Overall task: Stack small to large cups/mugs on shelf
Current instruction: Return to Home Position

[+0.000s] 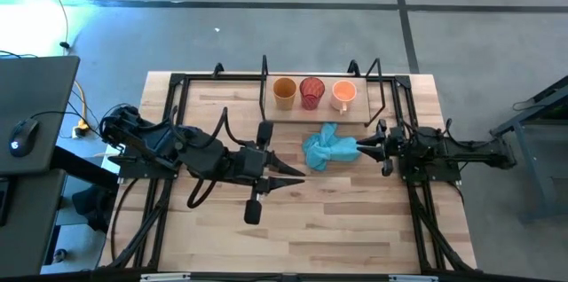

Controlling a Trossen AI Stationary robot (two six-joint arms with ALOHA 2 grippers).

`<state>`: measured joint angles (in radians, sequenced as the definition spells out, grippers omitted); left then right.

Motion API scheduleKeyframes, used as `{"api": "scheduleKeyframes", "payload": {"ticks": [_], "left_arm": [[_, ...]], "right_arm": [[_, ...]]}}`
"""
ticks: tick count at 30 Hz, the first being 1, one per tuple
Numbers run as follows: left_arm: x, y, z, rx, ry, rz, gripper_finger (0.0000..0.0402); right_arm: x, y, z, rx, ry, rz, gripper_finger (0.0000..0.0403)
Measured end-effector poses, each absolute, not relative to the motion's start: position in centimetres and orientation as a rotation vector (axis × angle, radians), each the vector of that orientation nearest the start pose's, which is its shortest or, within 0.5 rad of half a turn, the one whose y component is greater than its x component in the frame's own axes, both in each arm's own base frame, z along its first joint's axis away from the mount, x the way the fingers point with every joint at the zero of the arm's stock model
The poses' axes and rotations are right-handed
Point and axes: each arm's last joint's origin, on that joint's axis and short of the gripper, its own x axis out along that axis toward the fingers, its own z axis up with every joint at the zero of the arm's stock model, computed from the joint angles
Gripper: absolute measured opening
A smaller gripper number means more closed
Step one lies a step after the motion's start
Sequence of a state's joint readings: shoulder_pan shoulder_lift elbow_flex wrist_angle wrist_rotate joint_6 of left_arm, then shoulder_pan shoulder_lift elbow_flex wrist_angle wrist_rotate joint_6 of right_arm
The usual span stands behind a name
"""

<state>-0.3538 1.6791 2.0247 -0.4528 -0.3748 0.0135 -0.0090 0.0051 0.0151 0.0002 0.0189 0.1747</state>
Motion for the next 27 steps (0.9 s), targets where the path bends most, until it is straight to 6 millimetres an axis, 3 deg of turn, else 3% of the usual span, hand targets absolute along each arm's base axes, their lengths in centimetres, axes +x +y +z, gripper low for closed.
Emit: {"api": "scheduleKeyframes", "payload": {"ticks": [10,19,27], "left_arm": [[33.5,-11.2,49.5,0.052,0.101,0.02,0.0035],[33.5,-11.2,49.5,0.053,0.106,0.02,0.0035],[33.9,-11.3,47.6,0.107,0.189,0.055,0.0035]], "right_arm": [[9.7,0.2,16.9,0.181,-0.012,0.098,0.0083],[9.7,0.1,16.9,0.182,-0.014,0.052,0.0083],[9.7,0.1,16.9,0.182,-0.01,0.049,0.0083]]}}
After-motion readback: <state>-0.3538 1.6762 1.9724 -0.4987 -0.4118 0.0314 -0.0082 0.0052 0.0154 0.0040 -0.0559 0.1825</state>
